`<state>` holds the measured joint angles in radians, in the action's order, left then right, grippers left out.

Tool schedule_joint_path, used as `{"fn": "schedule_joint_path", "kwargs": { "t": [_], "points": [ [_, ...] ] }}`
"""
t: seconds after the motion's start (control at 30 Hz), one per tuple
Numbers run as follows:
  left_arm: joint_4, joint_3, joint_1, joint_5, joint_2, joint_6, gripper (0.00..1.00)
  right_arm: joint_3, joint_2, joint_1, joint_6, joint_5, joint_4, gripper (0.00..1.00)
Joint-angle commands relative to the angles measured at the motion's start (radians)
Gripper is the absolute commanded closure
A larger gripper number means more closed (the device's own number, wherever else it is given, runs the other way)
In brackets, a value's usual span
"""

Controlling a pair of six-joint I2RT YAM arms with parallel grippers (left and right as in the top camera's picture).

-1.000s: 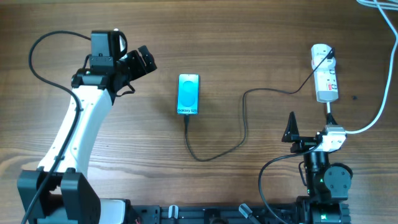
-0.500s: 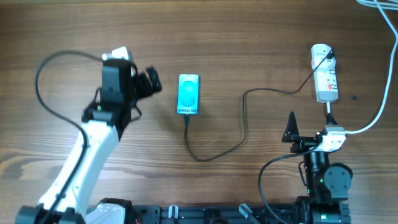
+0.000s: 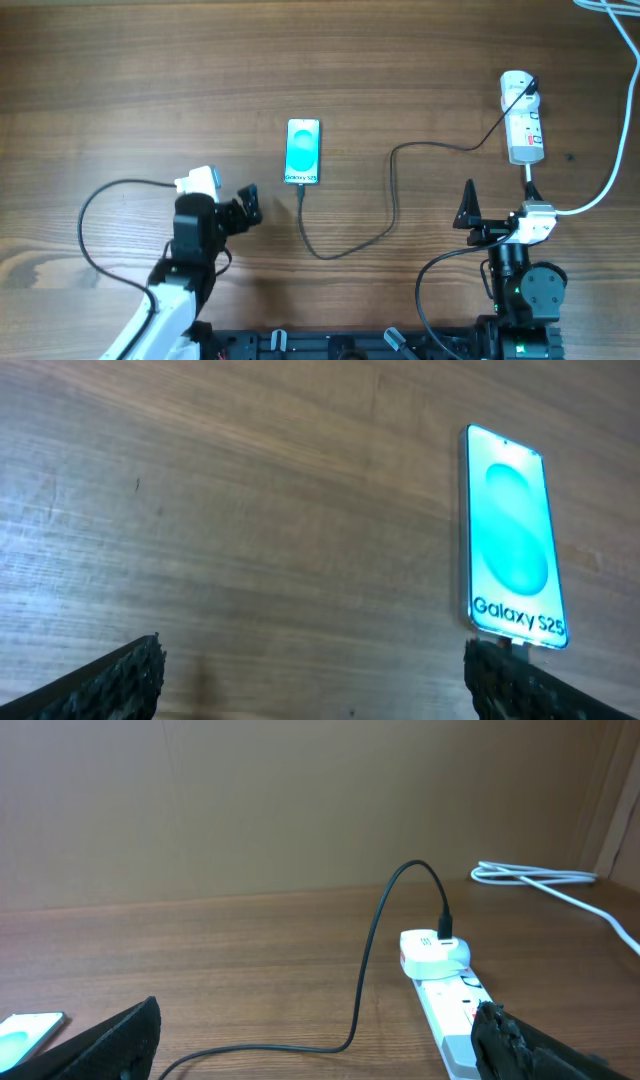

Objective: Plug charger to phone and switch on socket

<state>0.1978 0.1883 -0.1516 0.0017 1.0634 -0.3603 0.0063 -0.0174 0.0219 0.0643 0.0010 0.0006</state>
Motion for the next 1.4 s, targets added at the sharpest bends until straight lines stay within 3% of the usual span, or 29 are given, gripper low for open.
{"fn": "schedule_joint_path", "kwargs": {
  "t": [0.0, 0.3, 0.6, 0.87, 1.07, 1.23, 1.37],
  "points": [
    [0.06, -0.089, -0.002, 0.005, -0.055, 0.012, 0.0, -0.001, 0.014, -0.006, 0.017, -0.002, 0.005, 0.0],
    [0.018, -0.183, -0.001, 0.004, -0.176, 0.013, 0.0, -0.001, 0.014, -0.006, 0.017, -0.002, 0.005, 0.0],
    [-0.274, -0.183, 0.042, 0.002, -0.462, 0.012, 0.0, -0.001, 0.014, -0.006, 0.017, -0.002, 0.006, 0.0],
    [-0.277, -0.183, 0.139, 0.016, -0.68, 0.024, 0.0, -0.001, 0.014, -0.006, 0.017, -0.002, 0.006, 0.0],
    [-0.278, -0.183, 0.132, 0.023, -0.927, 0.164, 0.0, -0.001, 0.014, -0.006, 0.017, -0.002, 0.006, 0.0],
    [-0.278, -0.183, 0.116, 0.016, -1.012, 0.303, 0.0, -0.001, 0.014, -0.006, 0.016, -0.002, 0.006, 0.0],
    [-0.277, -0.183, 0.116, -0.004, -1.059, 0.34, 0.0, -0.001, 0.014, -0.006, 0.017, -0.002, 0.006, 0.0]
  ]
}}
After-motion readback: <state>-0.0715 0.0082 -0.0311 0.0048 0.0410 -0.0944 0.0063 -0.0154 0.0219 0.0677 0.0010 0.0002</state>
